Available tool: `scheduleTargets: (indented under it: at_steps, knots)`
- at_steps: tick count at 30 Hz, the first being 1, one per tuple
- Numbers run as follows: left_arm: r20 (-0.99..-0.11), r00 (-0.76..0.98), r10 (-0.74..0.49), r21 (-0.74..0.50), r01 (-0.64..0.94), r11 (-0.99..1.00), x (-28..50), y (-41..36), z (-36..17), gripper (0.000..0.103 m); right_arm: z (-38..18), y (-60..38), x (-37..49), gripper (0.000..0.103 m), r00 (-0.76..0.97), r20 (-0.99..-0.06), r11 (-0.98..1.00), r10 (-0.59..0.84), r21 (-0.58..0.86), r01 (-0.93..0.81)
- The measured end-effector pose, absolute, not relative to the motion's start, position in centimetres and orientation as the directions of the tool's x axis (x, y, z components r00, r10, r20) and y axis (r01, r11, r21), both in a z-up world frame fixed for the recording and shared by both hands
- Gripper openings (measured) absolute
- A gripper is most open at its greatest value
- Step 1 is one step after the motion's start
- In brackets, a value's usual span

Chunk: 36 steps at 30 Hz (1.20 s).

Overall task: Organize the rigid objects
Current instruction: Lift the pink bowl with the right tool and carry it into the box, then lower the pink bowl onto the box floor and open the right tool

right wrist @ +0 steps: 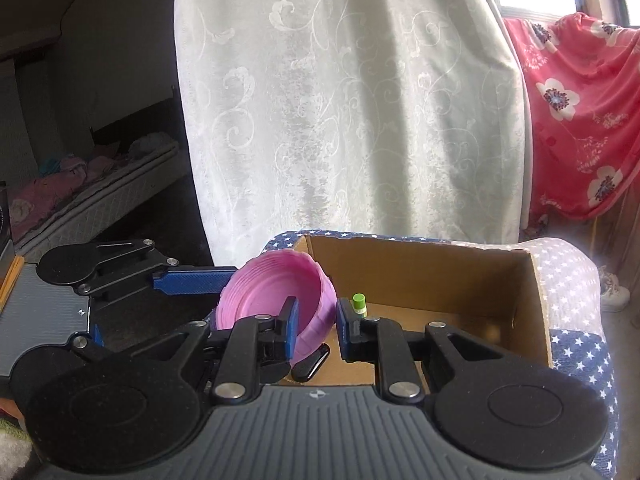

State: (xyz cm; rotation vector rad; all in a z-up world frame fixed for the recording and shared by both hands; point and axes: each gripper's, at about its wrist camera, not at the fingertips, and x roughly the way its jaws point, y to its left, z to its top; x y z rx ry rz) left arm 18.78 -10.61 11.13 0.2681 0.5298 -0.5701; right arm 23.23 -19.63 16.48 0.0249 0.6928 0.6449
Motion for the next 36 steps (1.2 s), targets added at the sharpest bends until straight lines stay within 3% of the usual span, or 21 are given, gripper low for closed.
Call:
scheduleTargets:
  at_steps: [8, 16, 27, 36]
  knots:
    - [-0.743, 0.546, -0.387, -0.001, 0.577, 0.816, 26.4, -12.4, 7.2, 0.069, 10.3, -18.4, 32.3, 0.021, 0.36, -0.773, 0.813, 0.523, 0.325, -0.484]
    - [-0.839, 0.426, -0.339, -0.052, 0.557, 0.829, 29.6, -12.9, 4.7, 0.069, 6.2, -17.4, 36.1, 0.021, 0.218, -0.846, 0.815, 0.486, 0.349, -0.462]
    - [-0.849, 0.408, -0.336, -0.063, 0.554, 0.83, 29.9, -12.6, 5.2, 0.073, 5.4, -16.8, 36.1, 0.02, 0.176, -0.87, 0.813, 0.46, 0.334, -0.477]
    - [-0.785, 0.481, -0.39, -0.078, 0.548, 0.833, 27.6, -11.8, 8.5, 0.08, 10.0, -20.0, 33.3, 0.021, 0.276, -0.795, 0.8, 0.541, 0.384, -0.462]
